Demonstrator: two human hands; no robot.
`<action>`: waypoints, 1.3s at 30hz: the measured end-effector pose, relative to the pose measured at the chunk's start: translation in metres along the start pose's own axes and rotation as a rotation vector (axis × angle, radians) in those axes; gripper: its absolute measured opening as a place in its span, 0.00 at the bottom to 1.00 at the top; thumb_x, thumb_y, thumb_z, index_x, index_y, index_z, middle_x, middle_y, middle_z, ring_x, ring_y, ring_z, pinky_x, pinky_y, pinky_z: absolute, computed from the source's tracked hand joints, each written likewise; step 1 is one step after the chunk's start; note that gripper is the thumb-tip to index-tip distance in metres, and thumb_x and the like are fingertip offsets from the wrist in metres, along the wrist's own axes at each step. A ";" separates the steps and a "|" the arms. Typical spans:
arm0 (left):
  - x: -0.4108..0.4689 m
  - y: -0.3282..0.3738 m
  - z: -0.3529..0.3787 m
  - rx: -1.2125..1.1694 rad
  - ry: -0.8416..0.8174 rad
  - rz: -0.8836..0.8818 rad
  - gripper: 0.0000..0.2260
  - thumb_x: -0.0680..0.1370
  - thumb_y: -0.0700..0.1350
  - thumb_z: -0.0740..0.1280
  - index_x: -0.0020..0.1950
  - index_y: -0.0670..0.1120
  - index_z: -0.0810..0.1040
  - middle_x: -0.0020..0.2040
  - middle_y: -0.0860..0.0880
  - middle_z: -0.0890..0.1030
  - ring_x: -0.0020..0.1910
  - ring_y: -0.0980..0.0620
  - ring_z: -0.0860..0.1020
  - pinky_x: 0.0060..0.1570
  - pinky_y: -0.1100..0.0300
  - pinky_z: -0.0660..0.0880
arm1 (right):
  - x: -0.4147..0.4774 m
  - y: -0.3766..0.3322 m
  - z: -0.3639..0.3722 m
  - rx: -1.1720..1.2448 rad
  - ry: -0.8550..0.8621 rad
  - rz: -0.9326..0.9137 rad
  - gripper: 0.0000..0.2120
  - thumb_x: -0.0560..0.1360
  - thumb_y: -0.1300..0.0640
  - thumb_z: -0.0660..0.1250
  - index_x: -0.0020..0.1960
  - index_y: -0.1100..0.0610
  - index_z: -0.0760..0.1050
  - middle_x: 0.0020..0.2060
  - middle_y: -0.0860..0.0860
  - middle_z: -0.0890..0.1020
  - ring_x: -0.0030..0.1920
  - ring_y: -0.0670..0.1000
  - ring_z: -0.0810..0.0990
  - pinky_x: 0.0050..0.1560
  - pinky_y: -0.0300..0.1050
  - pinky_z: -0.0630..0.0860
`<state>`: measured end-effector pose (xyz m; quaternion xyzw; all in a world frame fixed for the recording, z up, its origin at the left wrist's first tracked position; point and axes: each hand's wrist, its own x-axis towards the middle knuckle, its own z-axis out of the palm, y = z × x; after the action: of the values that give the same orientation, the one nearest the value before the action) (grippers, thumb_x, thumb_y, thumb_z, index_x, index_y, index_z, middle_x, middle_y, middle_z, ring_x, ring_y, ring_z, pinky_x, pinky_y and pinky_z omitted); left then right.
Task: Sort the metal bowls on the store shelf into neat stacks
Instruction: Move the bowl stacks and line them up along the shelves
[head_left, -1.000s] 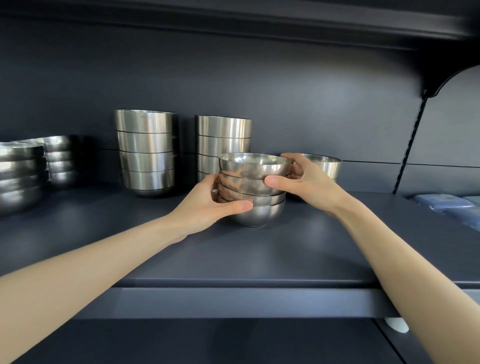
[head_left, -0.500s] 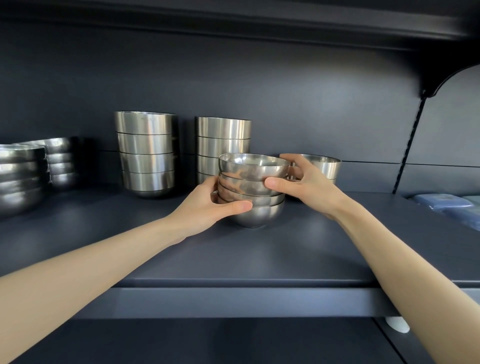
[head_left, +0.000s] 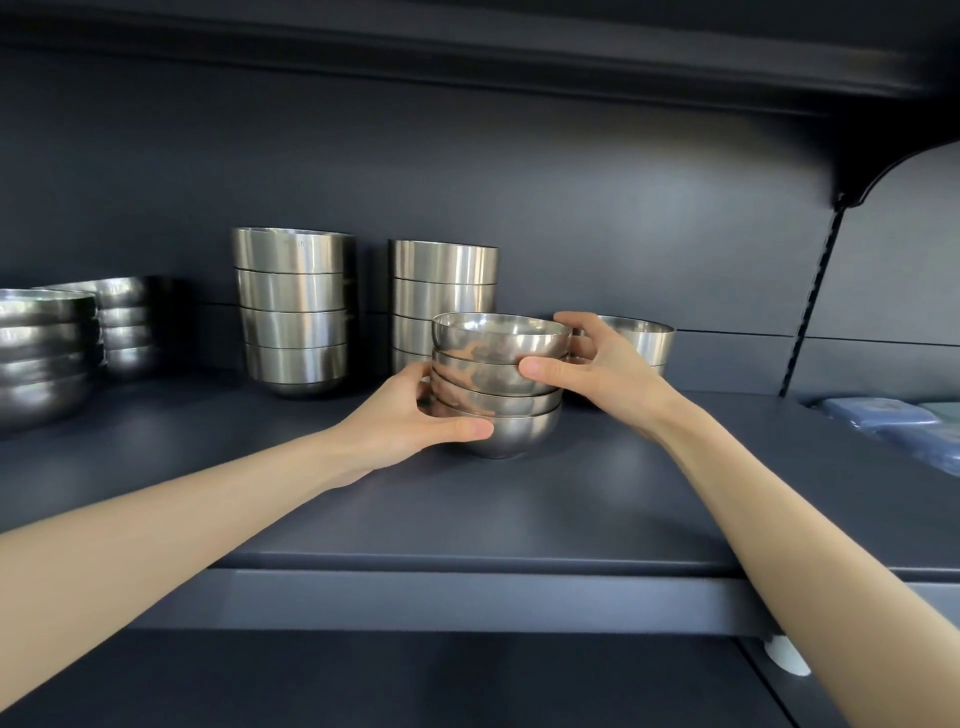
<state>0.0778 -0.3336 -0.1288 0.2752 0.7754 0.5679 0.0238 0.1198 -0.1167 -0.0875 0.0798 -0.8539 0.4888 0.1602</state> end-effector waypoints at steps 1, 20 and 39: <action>0.000 0.001 0.000 0.007 0.006 -0.002 0.32 0.58 0.52 0.81 0.59 0.50 0.74 0.55 0.48 0.82 0.54 0.51 0.81 0.59 0.59 0.76 | 0.001 -0.001 -0.001 0.002 -0.001 -0.001 0.45 0.62 0.43 0.75 0.73 0.52 0.60 0.60 0.49 0.77 0.56 0.43 0.77 0.50 0.32 0.69; -0.017 0.003 -0.002 -0.011 0.033 -0.026 0.24 0.63 0.48 0.79 0.55 0.45 0.75 0.46 0.54 0.82 0.46 0.57 0.80 0.59 0.59 0.75 | 0.001 0.003 0.004 0.034 -0.047 0.010 0.54 0.49 0.33 0.76 0.70 0.49 0.64 0.59 0.49 0.78 0.60 0.48 0.78 0.67 0.52 0.71; -0.017 0.006 -0.004 -0.005 0.084 -0.039 0.24 0.64 0.45 0.80 0.57 0.43 0.76 0.50 0.51 0.83 0.49 0.55 0.79 0.60 0.58 0.75 | -0.003 -0.008 0.005 0.116 -0.059 -0.003 0.57 0.48 0.35 0.80 0.71 0.53 0.63 0.58 0.51 0.78 0.58 0.49 0.79 0.60 0.52 0.77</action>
<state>0.0933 -0.3434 -0.1262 0.2360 0.7795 0.5803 0.0029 0.1234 -0.1248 -0.0845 0.1046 -0.8283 0.5346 0.1310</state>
